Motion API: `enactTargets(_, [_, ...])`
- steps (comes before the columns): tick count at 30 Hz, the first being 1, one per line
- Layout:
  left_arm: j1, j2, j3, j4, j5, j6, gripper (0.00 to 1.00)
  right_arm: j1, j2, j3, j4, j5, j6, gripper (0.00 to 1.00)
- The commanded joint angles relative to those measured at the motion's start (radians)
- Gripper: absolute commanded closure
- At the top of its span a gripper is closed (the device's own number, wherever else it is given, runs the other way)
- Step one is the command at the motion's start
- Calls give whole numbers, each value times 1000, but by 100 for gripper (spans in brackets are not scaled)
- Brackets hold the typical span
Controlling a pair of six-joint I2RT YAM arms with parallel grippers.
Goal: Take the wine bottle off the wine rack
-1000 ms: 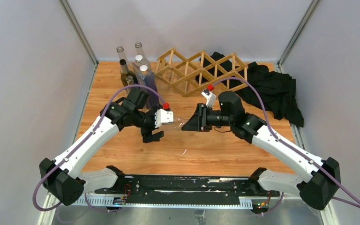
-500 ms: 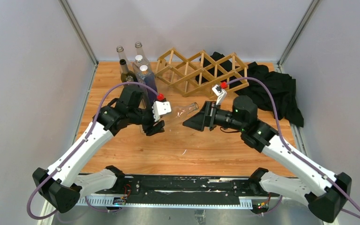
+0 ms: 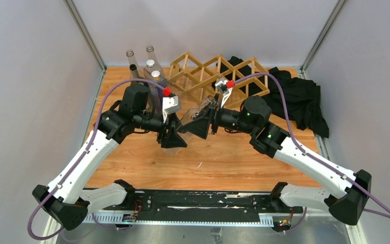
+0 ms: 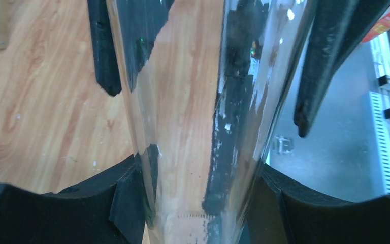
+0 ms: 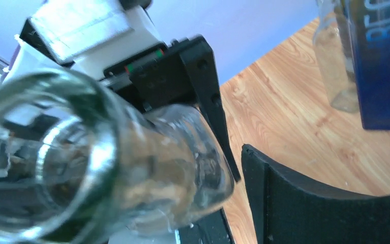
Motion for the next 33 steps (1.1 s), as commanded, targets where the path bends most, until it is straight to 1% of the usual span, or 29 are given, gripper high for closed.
enactTargets(1, [18,1,39,-49,140,0,100,43,53,72,71,2,-88,29])
enactTargets(2, [28,2,38,-68,151,9,99,43,62,78,70,2,-92,42])
enactTargets(3, [39,4,39,-88,159,13,94,43,72,85,62,5,-96,58])
enactTargets(4, [53,8,42,-100,149,15,75,43,82,99,49,11,-110,80])
enactTargets(5, [69,10,47,-107,134,9,48,43,91,109,18,30,-118,97])
enactTargets(6, [95,13,54,-115,98,2,14,44,97,125,-18,57,-136,100])
enactTargets(7, [132,17,62,-126,76,4,2,43,105,139,-46,78,-160,100])
enactTargets(9, [243,29,69,-130,69,12,0,43,126,186,-118,132,-247,100])
enactTargets(11, [381,44,79,-131,54,19,0,43,158,222,-183,179,-316,100])
enactTargets(12, [441,50,83,-131,48,25,0,41,175,234,-191,201,-345,100])
enactTargets(14, [524,55,87,-130,25,39,0,40,213,254,-192,236,-393,100])
enactTargets(15, [594,56,88,-130,-1,51,0,40,236,268,-192,252,-414,100])
enactTargets(18, [693,58,88,-130,-72,72,0,33,314,309,-191,288,-452,100])
enactTargets(22, [801,50,50,-114,-100,65,0,32,443,370,-164,324,-495,100])
enactTargets(26, [882,24,-4,-58,-103,38,0,31,568,457,-154,354,-524,100])
enactTargets(29, [911,0,-38,-24,-120,25,0,31,653,509,-122,384,-545,100])
enactTargets(33, [913,-24,-68,-8,-134,32,0,26,736,561,-83,406,-582,100])
